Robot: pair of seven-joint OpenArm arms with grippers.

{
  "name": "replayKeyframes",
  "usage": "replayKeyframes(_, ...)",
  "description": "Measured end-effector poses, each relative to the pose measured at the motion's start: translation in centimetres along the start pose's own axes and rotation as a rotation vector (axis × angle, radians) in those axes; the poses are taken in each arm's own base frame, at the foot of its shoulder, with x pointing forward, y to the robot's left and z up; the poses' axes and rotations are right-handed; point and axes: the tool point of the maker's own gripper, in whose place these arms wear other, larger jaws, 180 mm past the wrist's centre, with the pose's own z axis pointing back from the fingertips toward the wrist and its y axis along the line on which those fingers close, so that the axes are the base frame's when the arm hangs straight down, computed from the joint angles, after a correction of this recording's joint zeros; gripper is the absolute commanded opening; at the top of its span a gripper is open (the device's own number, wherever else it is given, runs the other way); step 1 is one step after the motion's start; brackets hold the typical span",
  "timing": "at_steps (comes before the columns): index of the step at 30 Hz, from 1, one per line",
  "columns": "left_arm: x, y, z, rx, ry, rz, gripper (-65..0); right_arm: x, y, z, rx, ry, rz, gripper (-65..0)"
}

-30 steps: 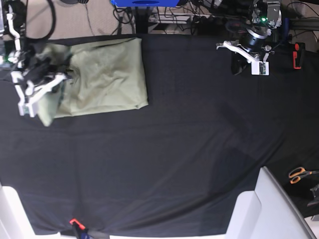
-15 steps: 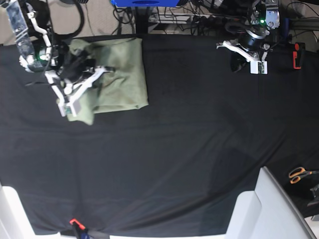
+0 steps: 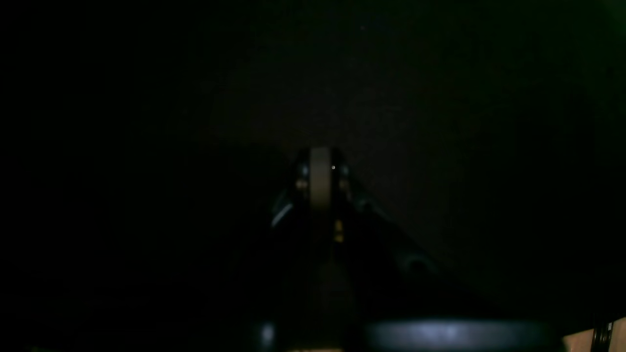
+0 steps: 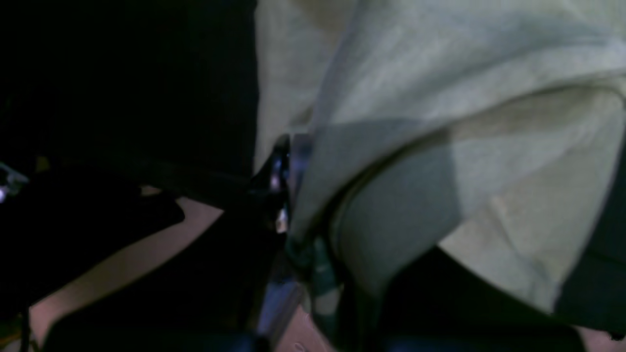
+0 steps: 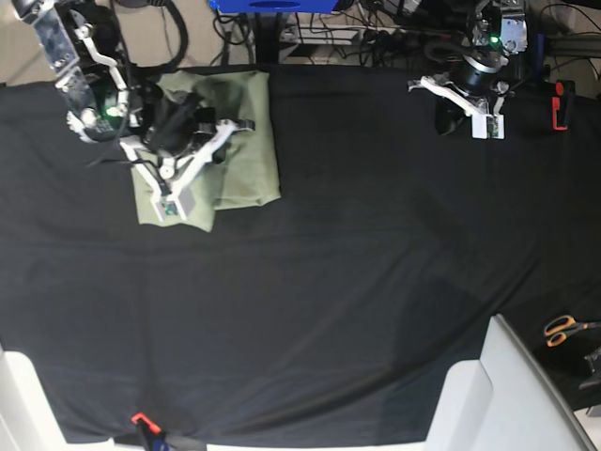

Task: Fold the T-shirt properly
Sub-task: 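Lift the shirt end with the right gripper and fold it over the shirt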

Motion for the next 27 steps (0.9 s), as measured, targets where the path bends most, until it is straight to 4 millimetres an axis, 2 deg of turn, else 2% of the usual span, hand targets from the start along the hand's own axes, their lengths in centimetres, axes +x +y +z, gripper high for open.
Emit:
replayKeyframes(4,0.1,0.2,0.0,0.001,0.0,-0.004,-65.0,-1.0,-0.4,-0.6,-0.01,0.033,-0.006,-64.4)
replayKeyframes(10,0.1,0.2,0.0,0.003,-0.001,-0.003,-65.0,-0.5,-0.3,-0.6,-0.007,0.023,-0.005,-61.2)
replayKeyframes(11,0.1,0.2,0.0,0.003,-0.001,-0.004,-65.0,-0.4,-0.3,-0.6,-0.006,0.021,-0.005,-58.2)
replayKeyframes(15,0.1,0.1,0.0,0.0,0.0,-0.003,-65.0,0.1,-0.2,-0.6,-0.003,0.011,-0.002,-35.0)
replayKeyframes(17,0.1,0.2,0.0,0.0,0.0,-0.005,-65.0,0.3,-0.2,-0.6,-0.001,0.012,0.001,-27.6)
replayKeyframes(21,0.1,0.2,0.0,0.001,0.0,-0.004,-65.0,1.0,1.1,-1.4,0.023,0.013,0.054,-26.7)
replayKeyframes(27,0.2,0.4,0.1,0.008,-0.003,-0.004,-65.0,-1.9,4.0,-4.0,0.069,0.128,0.115,-26.7)
